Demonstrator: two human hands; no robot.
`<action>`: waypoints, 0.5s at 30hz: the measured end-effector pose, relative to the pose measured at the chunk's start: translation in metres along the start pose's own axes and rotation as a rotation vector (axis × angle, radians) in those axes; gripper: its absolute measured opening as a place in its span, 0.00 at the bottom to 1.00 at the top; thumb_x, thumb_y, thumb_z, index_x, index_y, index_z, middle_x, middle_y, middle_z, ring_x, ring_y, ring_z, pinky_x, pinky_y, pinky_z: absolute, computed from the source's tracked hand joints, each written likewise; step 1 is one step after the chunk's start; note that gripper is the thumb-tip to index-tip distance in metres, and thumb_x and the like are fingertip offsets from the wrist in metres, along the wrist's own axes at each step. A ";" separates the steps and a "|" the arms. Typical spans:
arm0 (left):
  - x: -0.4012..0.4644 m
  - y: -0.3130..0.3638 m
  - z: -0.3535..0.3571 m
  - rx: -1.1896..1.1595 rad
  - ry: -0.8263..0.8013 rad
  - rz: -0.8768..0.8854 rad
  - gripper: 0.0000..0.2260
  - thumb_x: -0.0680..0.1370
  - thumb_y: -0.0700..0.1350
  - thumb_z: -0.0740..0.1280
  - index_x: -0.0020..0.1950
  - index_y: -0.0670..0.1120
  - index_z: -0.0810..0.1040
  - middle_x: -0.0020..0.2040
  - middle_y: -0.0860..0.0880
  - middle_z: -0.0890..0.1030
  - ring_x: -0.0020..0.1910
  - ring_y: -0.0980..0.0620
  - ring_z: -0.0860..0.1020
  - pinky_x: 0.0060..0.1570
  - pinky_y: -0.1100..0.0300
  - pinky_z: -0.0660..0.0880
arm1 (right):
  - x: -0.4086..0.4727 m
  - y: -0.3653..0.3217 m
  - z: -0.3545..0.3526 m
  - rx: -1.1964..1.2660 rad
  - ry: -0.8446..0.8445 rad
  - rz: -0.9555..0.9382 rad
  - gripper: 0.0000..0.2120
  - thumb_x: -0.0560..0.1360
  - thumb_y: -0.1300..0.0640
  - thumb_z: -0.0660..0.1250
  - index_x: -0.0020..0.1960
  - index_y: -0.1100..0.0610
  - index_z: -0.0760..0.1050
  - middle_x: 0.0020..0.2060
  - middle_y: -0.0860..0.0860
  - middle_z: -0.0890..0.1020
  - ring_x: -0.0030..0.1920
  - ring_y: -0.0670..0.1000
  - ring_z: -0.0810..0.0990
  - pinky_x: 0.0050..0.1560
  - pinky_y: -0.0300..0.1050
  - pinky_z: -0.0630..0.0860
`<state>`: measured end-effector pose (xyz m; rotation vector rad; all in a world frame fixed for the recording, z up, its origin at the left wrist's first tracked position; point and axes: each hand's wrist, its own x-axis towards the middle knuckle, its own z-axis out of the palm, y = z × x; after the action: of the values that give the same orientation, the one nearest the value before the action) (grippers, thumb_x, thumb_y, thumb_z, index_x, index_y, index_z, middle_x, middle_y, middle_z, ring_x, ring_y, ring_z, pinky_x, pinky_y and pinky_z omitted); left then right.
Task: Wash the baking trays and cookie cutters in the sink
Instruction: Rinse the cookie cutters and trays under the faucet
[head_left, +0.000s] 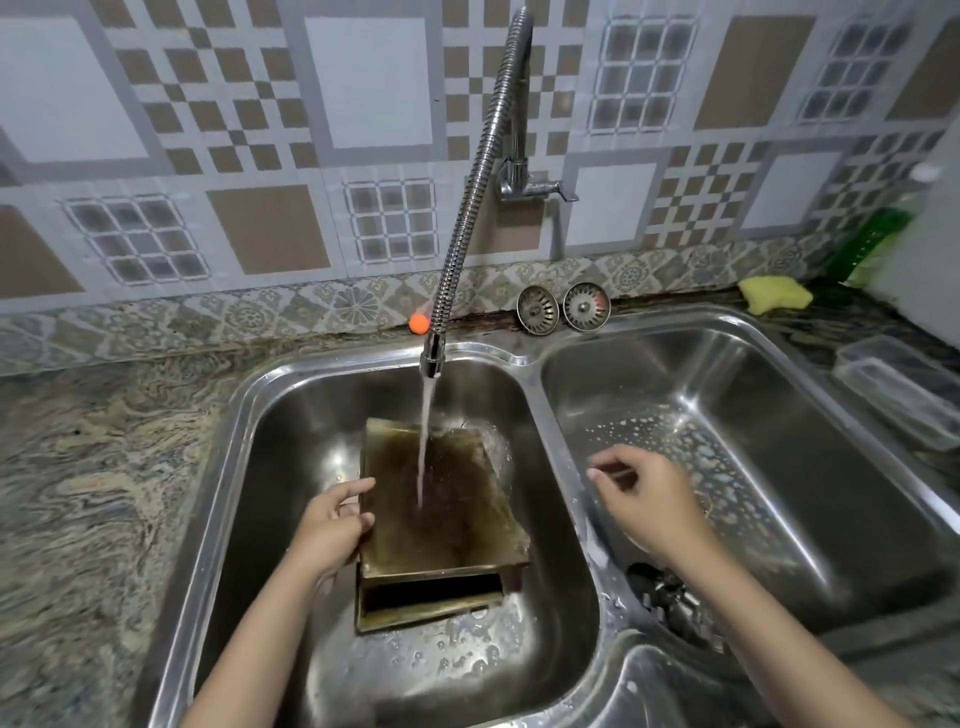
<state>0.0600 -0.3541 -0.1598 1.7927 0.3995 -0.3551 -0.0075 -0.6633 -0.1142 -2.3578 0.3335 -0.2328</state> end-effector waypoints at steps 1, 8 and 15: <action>-0.003 0.002 0.000 -0.028 -0.023 0.005 0.20 0.75 0.28 0.62 0.60 0.48 0.78 0.31 0.48 0.67 0.35 0.52 0.70 0.39 0.60 0.71 | -0.004 -0.014 0.004 0.055 0.013 -0.081 0.04 0.72 0.58 0.71 0.46 0.52 0.83 0.39 0.43 0.84 0.41 0.39 0.80 0.46 0.34 0.76; -0.025 0.034 0.020 -0.251 -0.121 0.170 0.21 0.76 0.28 0.62 0.60 0.50 0.76 0.51 0.45 0.80 0.40 0.60 0.81 0.38 0.63 0.77 | -0.015 -0.070 0.055 0.118 -0.244 -0.380 0.13 0.76 0.54 0.66 0.59 0.52 0.79 0.59 0.47 0.80 0.60 0.43 0.77 0.63 0.33 0.68; -0.034 0.064 0.038 -0.209 -0.119 0.360 0.23 0.74 0.32 0.67 0.58 0.58 0.77 0.57 0.38 0.78 0.42 0.48 0.79 0.46 0.45 0.79 | 0.000 -0.065 0.072 0.088 -0.300 -0.209 0.25 0.78 0.49 0.63 0.74 0.49 0.64 0.76 0.47 0.60 0.62 0.44 0.73 0.70 0.43 0.62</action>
<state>0.0566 -0.4087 -0.0992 1.5908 0.0239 -0.1581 0.0225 -0.5712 -0.1208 -2.2971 -0.0664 0.0105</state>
